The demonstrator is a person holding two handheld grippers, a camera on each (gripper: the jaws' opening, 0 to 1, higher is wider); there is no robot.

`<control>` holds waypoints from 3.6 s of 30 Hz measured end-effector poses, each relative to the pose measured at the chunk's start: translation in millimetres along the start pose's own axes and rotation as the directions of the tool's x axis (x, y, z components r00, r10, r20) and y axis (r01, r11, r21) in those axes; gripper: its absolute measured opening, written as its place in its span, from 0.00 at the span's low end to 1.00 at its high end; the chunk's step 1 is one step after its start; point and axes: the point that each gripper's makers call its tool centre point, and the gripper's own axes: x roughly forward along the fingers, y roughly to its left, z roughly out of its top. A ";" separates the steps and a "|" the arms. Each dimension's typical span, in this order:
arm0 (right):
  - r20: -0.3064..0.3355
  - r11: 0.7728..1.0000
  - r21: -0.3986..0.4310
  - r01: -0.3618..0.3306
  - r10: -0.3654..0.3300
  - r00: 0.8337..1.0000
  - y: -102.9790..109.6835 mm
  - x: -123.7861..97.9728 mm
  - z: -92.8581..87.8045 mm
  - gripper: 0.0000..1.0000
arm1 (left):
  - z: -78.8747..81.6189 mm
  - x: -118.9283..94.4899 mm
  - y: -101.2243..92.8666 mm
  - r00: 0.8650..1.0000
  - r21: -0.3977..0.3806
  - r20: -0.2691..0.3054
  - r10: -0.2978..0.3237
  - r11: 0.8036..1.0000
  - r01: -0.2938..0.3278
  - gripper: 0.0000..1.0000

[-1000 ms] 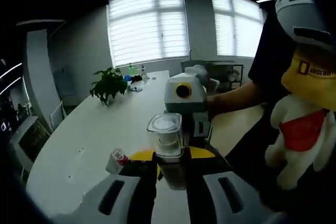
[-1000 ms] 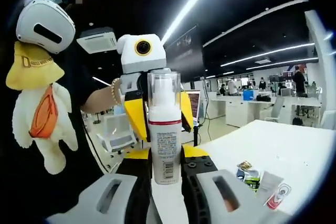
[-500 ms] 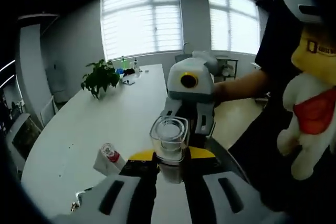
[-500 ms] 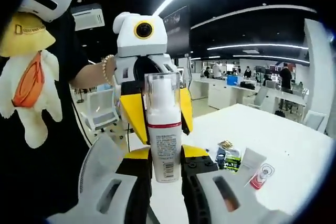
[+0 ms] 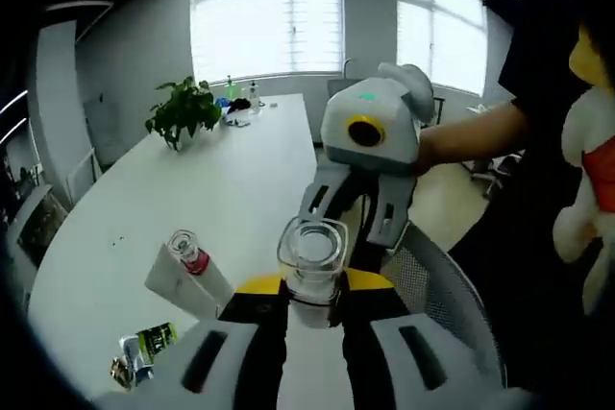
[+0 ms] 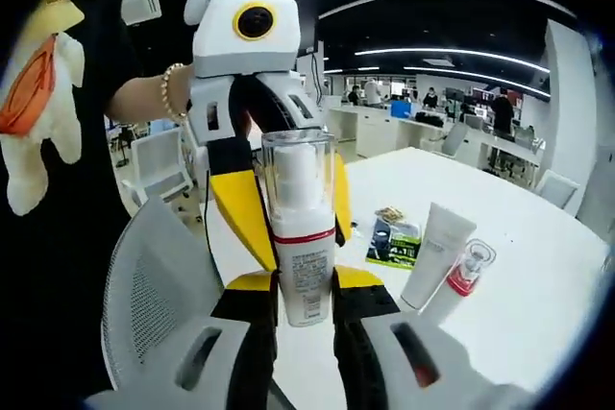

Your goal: Arrange the skincare products in the storage area until every visible bottle or jar stands upright without overlapping.

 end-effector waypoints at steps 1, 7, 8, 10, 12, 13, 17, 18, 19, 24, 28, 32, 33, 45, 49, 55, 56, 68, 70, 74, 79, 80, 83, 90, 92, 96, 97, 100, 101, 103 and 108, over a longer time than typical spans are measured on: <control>-0.009 1.000 0.004 0.005 -0.005 1.000 -0.7 2.0 -4.5 0.22 | -2.0 2.6 1.2 1.000 -0.009 0.001 0.000 1.000 0.000 0.17; -0.066 0.998 0.049 0.041 -0.038 0.997 -7.1 5.0 -29.1 0.33 | -9.5 15.1 9.0 1.000 -0.036 0.014 -0.020 0.999 0.021 0.17; -0.073 0.997 0.061 0.047 -0.043 0.996 -8.2 5.0 -33.1 0.35 | -10.2 18.3 10.6 1.000 -0.038 0.016 -0.019 0.999 0.019 0.17; -0.079 0.994 0.075 0.075 -0.069 0.994 -11.6 5.0 -39.7 0.38 | -17.0 26.4 19.9 1.000 -0.038 0.008 -0.011 0.999 0.011 0.17; -0.076 0.989 0.110 0.095 -0.086 0.993 -14.0 4.1 -45.7 0.42 | -19.5 29.9 22.2 1.000 -0.037 0.004 -0.011 0.999 0.011 0.17; -0.078 0.988 0.117 0.102 -0.093 0.993 -14.9 3.8 -48.1 0.43 | -20.8 31.9 23.4 1.000 -0.044 0.003 -0.011 0.999 0.011 0.17; -0.096 0.979 0.151 0.140 -0.126 0.987 -18.7 3.2 -59.1 0.51 | -31.1 43.8 32.5 1.000 -0.053 0.006 -0.015 0.998 0.015 0.17; -0.099 0.976 0.158 0.149 -0.134 0.986 -19.9 3.0 -61.0 0.52 | -36.1 46.5 36.7 1.000 -0.049 0.005 -0.013 0.999 0.013 0.17; -0.111 0.971 0.175 0.162 -0.144 0.983 -21.2 2.5 -64.9 0.53 | -40.6 50.4 40.4 1.000 -0.042 0.000 -0.011 0.999 0.011 0.17; -0.141 0.955 0.201 0.218 -0.192 0.971 -25.4 0.6 -76.4 0.59 | -52.0 64.2 55.9 1.000 -0.057 0.019 0.022 0.998 -0.021 0.17; -0.168 0.940 0.205 0.271 -0.239 0.956 -32.7 -6.9 -85.0 0.62 | -63.7 75.1 65.0 0.999 -0.041 -0.002 0.047 0.998 -0.047 0.17; -0.189 0.923 0.218 0.316 -0.278 0.942 -41.4 -13.2 -95.3 0.67 | -72.9 82.3 76.1 0.997 -0.030 -0.011 0.073 0.997 -0.074 0.17; -0.188 0.917 0.225 0.328 -0.290 0.938 -44.2 -13.4 -97.9 0.67 | -74.6 83.6 77.7 0.997 -0.038 -0.011 0.074 0.997 -0.074 0.17; -0.235 0.856 0.179 0.485 -0.442 0.866 -69.3 -21.9 -111.4 0.84 | -97.2 111.0 83.6 0.998 -0.022 -0.030 0.051 0.998 -0.051 0.17; -0.232 0.851 0.185 0.491 -0.447 0.864 -70.2 -21.7 -112.1 0.85 | -101.2 117.1 85.1 0.998 -0.009 -0.044 0.051 0.999 -0.052 0.17; -0.240 0.839 0.212 0.501 -0.453 0.859 -72.2 -21.0 -116.0 0.91 | -96.1 120.7 93.3 0.998 -0.006 -0.023 0.060 0.998 -0.060 0.17; -0.239 0.839 0.214 0.500 -0.451 0.860 -72.0 -20.6 -115.9 0.91 | -96.2 121.8 98.3 0.998 -0.007 -0.018 0.061 0.998 -0.061 0.17; -0.252 0.838 0.222 0.498 -0.444 0.860 -69.5 -20.1 -117.2 0.90 | -92.6 125.9 113.8 0.997 -0.023 0.024 0.076 0.997 -0.076 0.18; -0.252 0.839 0.224 0.496 -0.442 0.861 -69.0 -19.7 -117.1 0.90 | -92.0 126.2 115.5 0.996 -0.021 0.025 0.083 0.996 -0.083 0.18; -0.256 0.842 0.224 0.490 -0.435 0.863 -68.0 -18.9 -118.4 0.90 | -92.1 126.6 117.8 0.996 -0.029 0.031 0.089 0.996 -0.088 0.18; -0.260 0.843 0.224 0.489 -0.432 0.864 -68.1 -18.5 -119.8 0.91 | -91.4 127.5 120.0 0.995 -0.034 0.038 0.090 0.995 -0.089 0.18; -0.261 0.842 0.225 0.490 -0.433 0.863 -68.5 -18.7 -120.1 0.90 | -91.2 127.5 119.8 0.995 -0.034 0.040 0.090 0.995 -0.089 0.18; -0.260 0.842 0.226 0.490 -0.433 0.863 -68.5 -18.6 -120.1 0.90 | -90.6 128.0 121.9 0.995 -0.038 0.042 0.095 0.995 -0.094 0.18; -0.263 0.843 0.227 0.488 -0.429 0.864 -67.8 -18.3 -120.2 0.91 | -88.6 126.7 120.7 0.994 -0.043 0.042 0.100 0.994 -0.098 0.19; -0.264 0.843 0.228 0.487 -0.428 0.864 -67.7 -18.1 -120.1 0.91 | -89.2 126.8 121.4 0.994 -0.045 0.042 0.099 0.994 -0.097 0.19; -0.267 0.843 0.228 0.487 -0.427 0.864 -68.3 -17.7 -121.5 0.91 | -90.0 126.8 122.9 0.994 -0.043 0.039 0.102 0.994 -0.100 0.19; -0.267 0.843 0.228 0.487 -0.427 0.864 -68.2 -17.7 -121.4 0.91 | -90.4 126.6 123.1 0.994 -0.045 0.037 0.101 0.994 -0.100 0.19; -0.267 0.843 0.230 0.487 -0.427 0.864 -68.0 -17.7 -121.2 0.91 | -91.3 126.3 123.4 0.994 -0.047 0.035 0.102 0.994 -0.100 0.19; -0.268 0.843 0.228 0.487 -0.427 0.864 -67.9 -17.7 -121.2 0.91 | -91.6 126.1 123.7 0.994 -0.046 0.033 0.103 0.994 -0.101 0.19; -0.266 0.843 0.229 0.487 -0.427 0.864 -67.5 -17.8 -120.8 0.91 | -92.0 125.4 123.8 0.994 -0.044 0.031 0.103 0.994 -0.102 0.20; -0.263 0.840 0.232 0.490 -0.431 0.863 -68.1 -18.2 -120.3 0.91 | -90.5 123.1 122.6 0.994 -0.041 0.034 0.103 0.994 -0.101 0.23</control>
